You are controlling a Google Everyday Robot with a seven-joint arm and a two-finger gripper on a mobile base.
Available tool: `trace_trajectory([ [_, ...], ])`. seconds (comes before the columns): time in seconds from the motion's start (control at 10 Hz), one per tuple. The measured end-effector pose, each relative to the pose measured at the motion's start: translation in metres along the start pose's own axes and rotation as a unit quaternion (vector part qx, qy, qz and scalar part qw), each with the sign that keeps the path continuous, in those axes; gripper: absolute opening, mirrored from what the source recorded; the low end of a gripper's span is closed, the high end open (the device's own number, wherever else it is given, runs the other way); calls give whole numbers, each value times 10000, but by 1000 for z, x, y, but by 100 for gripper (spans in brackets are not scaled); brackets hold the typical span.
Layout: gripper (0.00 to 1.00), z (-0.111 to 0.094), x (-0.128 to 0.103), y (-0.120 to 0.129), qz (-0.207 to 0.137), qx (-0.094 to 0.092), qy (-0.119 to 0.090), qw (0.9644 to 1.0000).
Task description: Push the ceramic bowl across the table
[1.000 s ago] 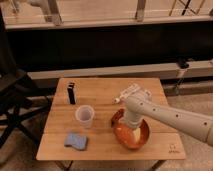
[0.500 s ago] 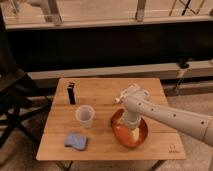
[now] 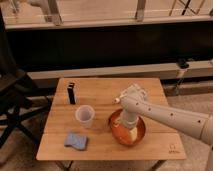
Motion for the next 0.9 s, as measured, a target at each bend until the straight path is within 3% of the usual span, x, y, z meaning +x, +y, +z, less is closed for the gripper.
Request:
trace_trajectory([
  [0.9, 80, 2, -7, -7, -142, -34, -4, 9999],
])
